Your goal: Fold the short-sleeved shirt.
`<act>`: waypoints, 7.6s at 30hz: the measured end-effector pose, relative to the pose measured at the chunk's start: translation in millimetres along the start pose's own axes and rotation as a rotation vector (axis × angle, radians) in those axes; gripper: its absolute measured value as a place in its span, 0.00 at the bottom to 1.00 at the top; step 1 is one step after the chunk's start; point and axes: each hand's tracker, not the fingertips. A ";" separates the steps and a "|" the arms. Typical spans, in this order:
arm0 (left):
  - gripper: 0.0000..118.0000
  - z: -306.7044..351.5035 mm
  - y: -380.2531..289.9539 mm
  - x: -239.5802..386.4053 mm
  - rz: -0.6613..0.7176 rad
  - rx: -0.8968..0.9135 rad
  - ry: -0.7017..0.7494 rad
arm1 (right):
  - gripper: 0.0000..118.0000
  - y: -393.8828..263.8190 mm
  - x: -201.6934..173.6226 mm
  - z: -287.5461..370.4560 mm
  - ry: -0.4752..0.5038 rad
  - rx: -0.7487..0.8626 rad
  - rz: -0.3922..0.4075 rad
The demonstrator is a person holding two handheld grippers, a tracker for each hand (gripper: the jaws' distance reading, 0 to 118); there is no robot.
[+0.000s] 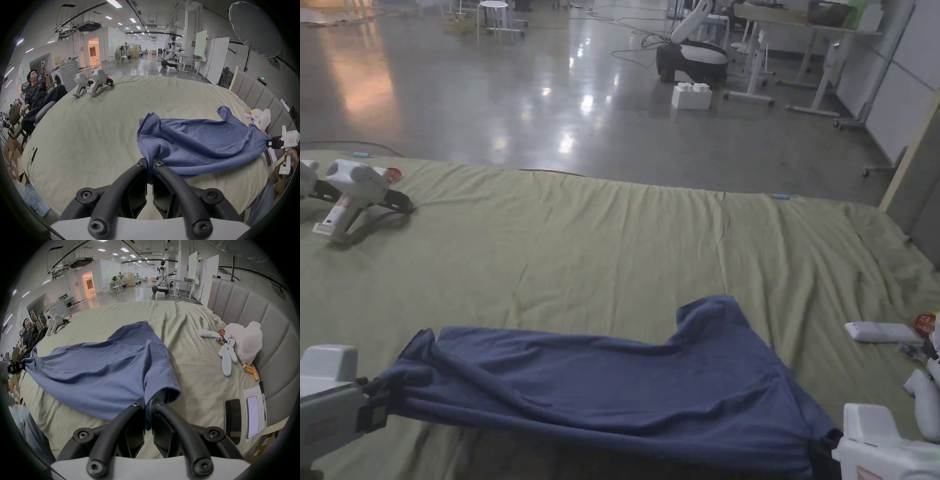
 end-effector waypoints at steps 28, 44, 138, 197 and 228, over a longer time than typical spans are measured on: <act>0.56 -14.4 -98.8 -3.9 -0.050 -0.015 0.076 | 0.71 -67.1 -56.4 36.3 -0.122 0.177 0.008; 0.00 35.3 -12.1 104.5 -0.066 0.583 0.113 | 0.03 18.1 -139.3 66.9 -0.115 0.762 -0.043; 0.00 -33.5 2.8 -22.8 0.007 0.107 -0.032 | 0.00 54.2 -12.4 -2.1 -0.005 0.135 0.028; 0.00 45.7 -9.5 106.8 -0.056 0.633 0.084 | 0.00 17.8 -155.0 76.0 -0.125 0.857 -0.023; 0.78 -72.1 -127.1 -152.0 0.508 -0.292 -0.545 | 0.00 -0.7 -154.8 33.4 -0.049 0.589 0.047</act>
